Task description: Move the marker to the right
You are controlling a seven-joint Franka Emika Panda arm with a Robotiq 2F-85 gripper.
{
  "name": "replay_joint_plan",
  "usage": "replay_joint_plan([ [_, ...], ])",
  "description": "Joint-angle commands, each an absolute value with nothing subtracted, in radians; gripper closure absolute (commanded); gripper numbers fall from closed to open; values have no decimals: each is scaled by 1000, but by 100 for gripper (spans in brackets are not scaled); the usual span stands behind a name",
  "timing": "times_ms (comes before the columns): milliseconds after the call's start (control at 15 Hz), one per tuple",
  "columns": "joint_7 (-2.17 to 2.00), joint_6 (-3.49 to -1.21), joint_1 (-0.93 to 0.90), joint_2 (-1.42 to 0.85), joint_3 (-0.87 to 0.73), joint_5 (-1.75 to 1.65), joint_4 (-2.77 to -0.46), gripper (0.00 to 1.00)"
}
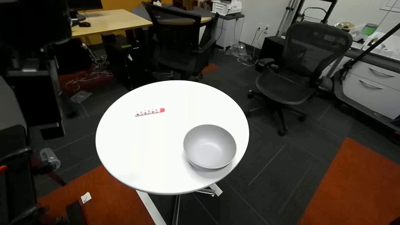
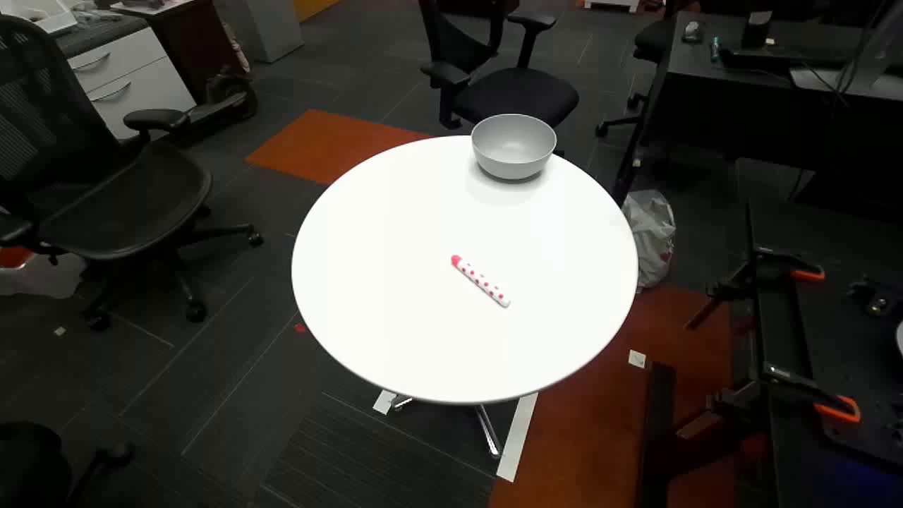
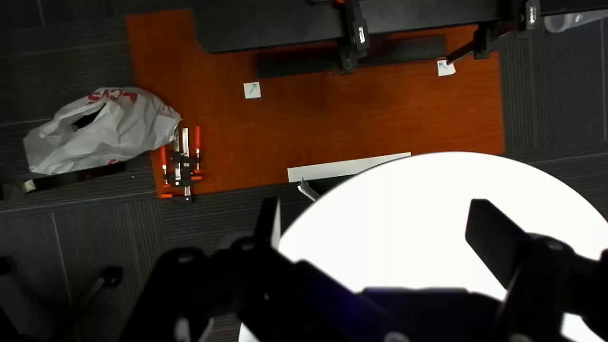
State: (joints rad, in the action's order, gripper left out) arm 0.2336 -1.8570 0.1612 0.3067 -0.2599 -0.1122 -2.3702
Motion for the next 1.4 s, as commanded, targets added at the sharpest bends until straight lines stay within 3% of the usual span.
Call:
replay_joint_plan([
  [0,237,-1855,172,305,-250,-109,-2368,0],
  [667,123,-1954,113,242,-162,-54,-2336,0],
  [1333,-366,-2208,-29,-125,41,-28,-2155,0],
])
